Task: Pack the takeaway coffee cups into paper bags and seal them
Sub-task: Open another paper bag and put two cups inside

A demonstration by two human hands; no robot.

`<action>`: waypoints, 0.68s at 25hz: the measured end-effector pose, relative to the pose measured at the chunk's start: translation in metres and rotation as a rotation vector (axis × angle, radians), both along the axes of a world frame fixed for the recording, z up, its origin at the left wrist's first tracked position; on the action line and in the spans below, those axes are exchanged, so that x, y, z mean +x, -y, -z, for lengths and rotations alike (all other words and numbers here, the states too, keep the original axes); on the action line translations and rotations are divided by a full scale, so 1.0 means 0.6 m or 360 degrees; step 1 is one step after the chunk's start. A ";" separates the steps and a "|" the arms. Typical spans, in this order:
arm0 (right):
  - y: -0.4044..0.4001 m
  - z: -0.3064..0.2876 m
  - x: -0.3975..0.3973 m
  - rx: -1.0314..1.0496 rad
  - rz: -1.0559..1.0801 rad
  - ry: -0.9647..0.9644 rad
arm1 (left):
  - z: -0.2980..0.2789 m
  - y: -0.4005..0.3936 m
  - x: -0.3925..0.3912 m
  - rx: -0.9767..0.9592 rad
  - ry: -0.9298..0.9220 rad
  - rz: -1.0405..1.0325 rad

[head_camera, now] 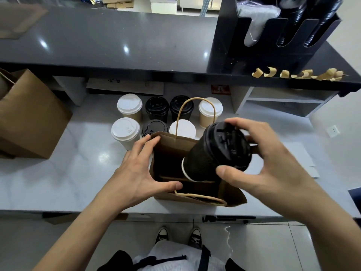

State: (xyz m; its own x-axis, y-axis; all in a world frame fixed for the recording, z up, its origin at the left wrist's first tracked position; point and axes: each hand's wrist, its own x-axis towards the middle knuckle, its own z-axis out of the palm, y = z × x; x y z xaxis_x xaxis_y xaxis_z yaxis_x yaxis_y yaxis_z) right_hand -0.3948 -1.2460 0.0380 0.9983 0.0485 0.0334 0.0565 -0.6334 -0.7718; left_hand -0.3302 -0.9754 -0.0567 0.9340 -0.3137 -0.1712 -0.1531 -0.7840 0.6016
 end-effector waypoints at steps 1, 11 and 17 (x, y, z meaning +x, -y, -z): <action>-0.009 0.010 0.004 -0.0030 -0.0029 -0.0010 | 0.000 0.000 0.000 0.0001 0.0000 0.0001; -0.065 0.094 0.053 -0.0571 -0.0330 -0.0046 | -0.006 0.006 -0.004 -0.0014 -0.0002 0.0016; -0.073 0.111 0.072 -0.0857 -0.0407 0.0095 | -0.007 0.012 -0.004 -0.0021 0.0007 0.0016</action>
